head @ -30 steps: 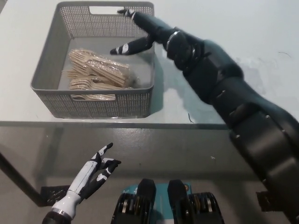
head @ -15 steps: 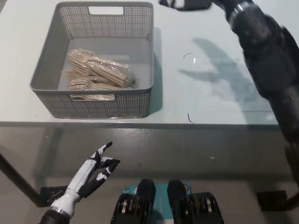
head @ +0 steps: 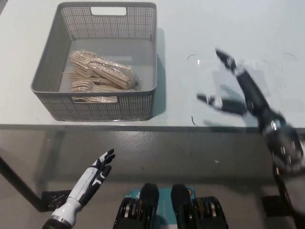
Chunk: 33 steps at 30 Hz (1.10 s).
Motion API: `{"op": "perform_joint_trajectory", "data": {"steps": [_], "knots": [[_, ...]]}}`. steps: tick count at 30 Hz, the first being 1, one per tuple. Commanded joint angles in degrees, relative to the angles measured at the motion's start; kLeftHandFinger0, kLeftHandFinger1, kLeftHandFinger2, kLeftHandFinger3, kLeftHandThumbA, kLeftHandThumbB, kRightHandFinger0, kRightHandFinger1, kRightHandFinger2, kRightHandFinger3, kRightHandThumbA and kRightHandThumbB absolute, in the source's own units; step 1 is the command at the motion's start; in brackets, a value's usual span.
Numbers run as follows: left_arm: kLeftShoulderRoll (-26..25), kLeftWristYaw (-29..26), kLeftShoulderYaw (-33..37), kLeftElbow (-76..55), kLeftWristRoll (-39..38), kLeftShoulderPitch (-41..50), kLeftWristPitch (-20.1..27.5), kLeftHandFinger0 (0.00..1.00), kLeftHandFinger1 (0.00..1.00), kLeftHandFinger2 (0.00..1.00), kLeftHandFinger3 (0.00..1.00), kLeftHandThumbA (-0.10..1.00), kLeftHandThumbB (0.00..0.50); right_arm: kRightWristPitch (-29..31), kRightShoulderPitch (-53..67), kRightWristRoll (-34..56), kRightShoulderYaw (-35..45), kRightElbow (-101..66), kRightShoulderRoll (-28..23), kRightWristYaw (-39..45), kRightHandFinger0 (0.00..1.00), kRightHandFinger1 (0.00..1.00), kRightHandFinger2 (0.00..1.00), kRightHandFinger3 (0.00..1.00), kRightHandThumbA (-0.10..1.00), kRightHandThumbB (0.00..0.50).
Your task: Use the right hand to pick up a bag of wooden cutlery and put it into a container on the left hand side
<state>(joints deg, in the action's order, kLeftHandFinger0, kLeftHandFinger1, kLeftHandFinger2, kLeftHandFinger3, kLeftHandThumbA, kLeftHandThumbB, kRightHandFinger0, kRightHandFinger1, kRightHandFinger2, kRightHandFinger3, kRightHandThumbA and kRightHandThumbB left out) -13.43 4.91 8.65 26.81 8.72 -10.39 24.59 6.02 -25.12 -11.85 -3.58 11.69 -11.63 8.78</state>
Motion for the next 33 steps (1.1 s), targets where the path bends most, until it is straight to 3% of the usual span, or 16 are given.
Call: {"op": "perform_joint_trajectory", "data": {"steps": [1,3,4,6,13,18,26,31,33], "knots": [[0.33,-1.87,-2.61,0.04,-2.06,0.24,2.34,1.0,1.0,1.0,1.0,1.0,0.307,4.31,11.65,15.27,3.79,-16.57,1.79,1.5,1.0,1.0,1.0,1.0,1.0,0.277],[0.34,-1.84,-2.94,0.19,-2.51,0.24,2.34,1.0,1.0,1.0,1.0,1.0,0.305,5.91,13.65,15.8,3.59,-14.84,2.29,1.59,1.0,1.0,1.0,1.0,1.0,0.244],[0.34,-1.77,-3.15,0.29,-2.69,0.23,2.34,1.0,1.0,1.0,1.0,1.0,0.305,6.75,14.55,15.55,3.6,-13.8,2.64,1.3,1.0,1.0,1.0,1.0,1.0,0.255],[0.26,-1.8,-3.49,0.5,-2.76,0.27,2.34,1.0,1.0,1.0,1.0,1.0,0.311,11.12,17.6,15.38,3.77,-9.76,3.46,0.82,1.0,1.0,1.0,1.0,1.0,0.205],[0.55,-1.17,-4.38,0.91,-3.36,0.53,2.34,1.0,1.0,1.0,1.0,1.0,0.284,16.72,25.21,19.24,4.32,-2.69,5.05,3.02,1.0,1.0,1.0,1.0,1.0,0.22],[0.86,-1.34,-4.77,1.38,-3.58,0.44,2.34,1.0,1.0,1.0,1.0,1.0,0.31,18.96,26.71,18.61,4.53,0.03,4.94,2.27,1.0,1.0,1.0,1.0,1.0,0.19],[1.04,-1.38,-5.37,1.58,-3.95,0.54,2.34,1.0,1.0,1.0,1.0,1.0,0.308,19.81,25.27,16.69,4.19,4.69,5.87,0.67,1.0,1.0,1.0,1.0,1.0,0.31],[1.33,-1.4,-6.28,1.52,-4.45,1.12,2.34,1.0,1.0,1.0,1.0,1.0,0.322,18.71,23.71,18.18,4.3,6.38,6.07,1.54,1.0,1.0,1.0,1.0,1.0,0.294],[1.59,-1.8,-6.55,1.68,-4.06,1.35,2.34,1.0,1.0,1.0,1.0,1.0,0.311,18.14,23.21,17.89,4.37,6.8,6.06,1.22,1.0,1.0,1.0,1.0,1.0,0.329]]}}
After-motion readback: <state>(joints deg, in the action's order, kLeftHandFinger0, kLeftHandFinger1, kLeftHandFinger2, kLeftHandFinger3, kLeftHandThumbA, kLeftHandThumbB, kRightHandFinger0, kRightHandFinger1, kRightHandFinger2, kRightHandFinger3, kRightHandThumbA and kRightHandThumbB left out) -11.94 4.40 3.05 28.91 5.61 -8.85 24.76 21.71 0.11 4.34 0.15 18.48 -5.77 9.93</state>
